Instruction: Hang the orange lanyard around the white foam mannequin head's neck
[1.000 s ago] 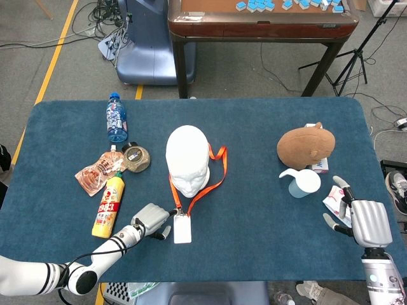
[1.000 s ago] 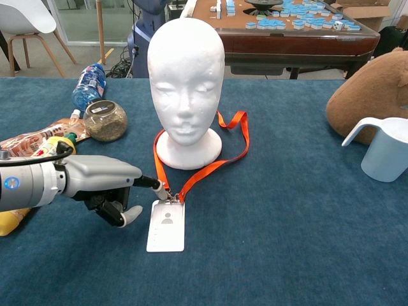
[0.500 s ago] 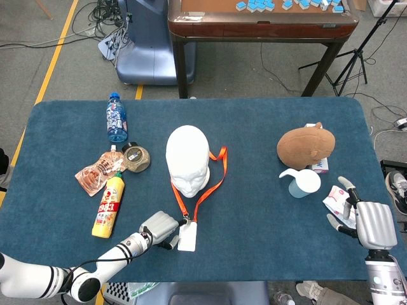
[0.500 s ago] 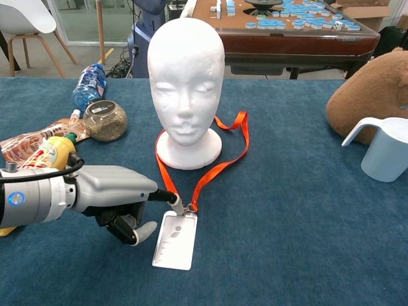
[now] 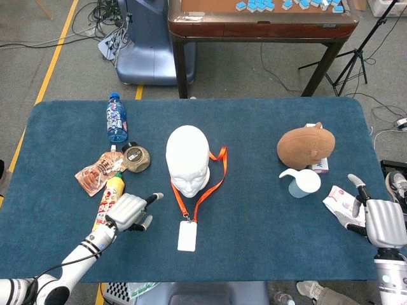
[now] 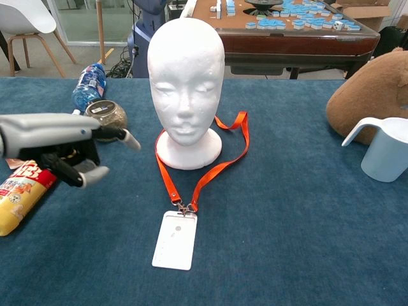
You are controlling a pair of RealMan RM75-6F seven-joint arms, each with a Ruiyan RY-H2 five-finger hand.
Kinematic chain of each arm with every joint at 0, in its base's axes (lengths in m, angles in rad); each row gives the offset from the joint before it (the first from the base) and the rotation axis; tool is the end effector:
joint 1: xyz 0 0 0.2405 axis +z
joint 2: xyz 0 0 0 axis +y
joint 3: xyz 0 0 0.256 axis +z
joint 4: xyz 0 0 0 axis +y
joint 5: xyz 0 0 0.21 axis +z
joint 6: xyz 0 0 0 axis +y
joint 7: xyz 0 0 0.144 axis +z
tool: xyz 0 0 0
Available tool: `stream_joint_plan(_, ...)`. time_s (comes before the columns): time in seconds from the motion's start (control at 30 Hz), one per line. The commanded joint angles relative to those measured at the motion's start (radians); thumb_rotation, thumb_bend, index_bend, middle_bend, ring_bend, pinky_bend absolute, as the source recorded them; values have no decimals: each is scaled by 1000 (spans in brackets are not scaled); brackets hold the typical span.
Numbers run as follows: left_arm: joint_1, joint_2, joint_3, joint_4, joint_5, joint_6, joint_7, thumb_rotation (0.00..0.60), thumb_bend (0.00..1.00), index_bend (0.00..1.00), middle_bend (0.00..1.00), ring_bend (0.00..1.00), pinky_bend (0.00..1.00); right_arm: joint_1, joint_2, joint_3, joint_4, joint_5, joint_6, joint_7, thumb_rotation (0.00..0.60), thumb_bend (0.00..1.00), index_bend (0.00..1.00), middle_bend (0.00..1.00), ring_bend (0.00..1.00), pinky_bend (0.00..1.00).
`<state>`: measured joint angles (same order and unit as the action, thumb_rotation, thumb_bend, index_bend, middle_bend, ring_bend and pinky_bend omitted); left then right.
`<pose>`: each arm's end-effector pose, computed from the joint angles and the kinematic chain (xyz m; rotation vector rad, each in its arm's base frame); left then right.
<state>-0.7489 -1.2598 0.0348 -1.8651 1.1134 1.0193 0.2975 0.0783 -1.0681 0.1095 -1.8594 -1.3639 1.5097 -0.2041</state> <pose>-0.1545 0.2800 0.0309 -2.0096 -1.0663 -0.8445 -0.2779 -0.1860 0.1709 1.2577 -0.9167 0.8730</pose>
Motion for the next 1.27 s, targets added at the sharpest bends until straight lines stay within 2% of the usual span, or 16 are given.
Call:
stream_joint_plan(0.03,88,74,7,-3,65,83,-104,490,490,135,786,759,968,0,12,6,-4,8,-3,-2,600,216,169,686,740,948)
stream_joint_plan(0.23,189,144,34,30,115,166,-192,491,488,137,777,745,960,2,31,10,-3,23,-17,-1,600,216,169,669,717,922)
stream_joint_plan(0.4,295,142,36,94,148,285,-260,494,425,160,724,703,928,9,38,6,10,40,-46,-6,600,216,169,624,676,865)
stream_joint_plan(0.5,353,125,30,139,162,356,-280,497,371,163,637,647,854,15,37,-5,23,26,-64,-17,600,216,169,516,579,746)
stream_joint_plan(0.6,404,107,22,172,166,414,-293,490,336,164,519,539,772,26,38,-19,36,-7,-81,-25,600,216,169,430,480,628)
stream_joint_plan(0.67,437,100,17,183,170,447,-309,479,328,164,419,435,682,32,34,-27,51,-46,-82,-9,600,216,169,412,456,587)
stream_joint_plan(0.73,462,98,17,190,178,472,-307,475,328,164,378,389,627,39,30,-37,74,-87,-85,7,600,216,169,409,453,575)
stream_joint_plan(0.93,526,93,23,184,205,520,-273,475,327,164,372,378,583,43,19,-53,107,-132,-87,32,600,216,169,410,453,573)
stream_joint_plan(1.27,574,77,8,190,243,532,-262,488,327,165,371,378,568,25,15,-61,90,-161,-48,27,600,216,169,410,453,573)
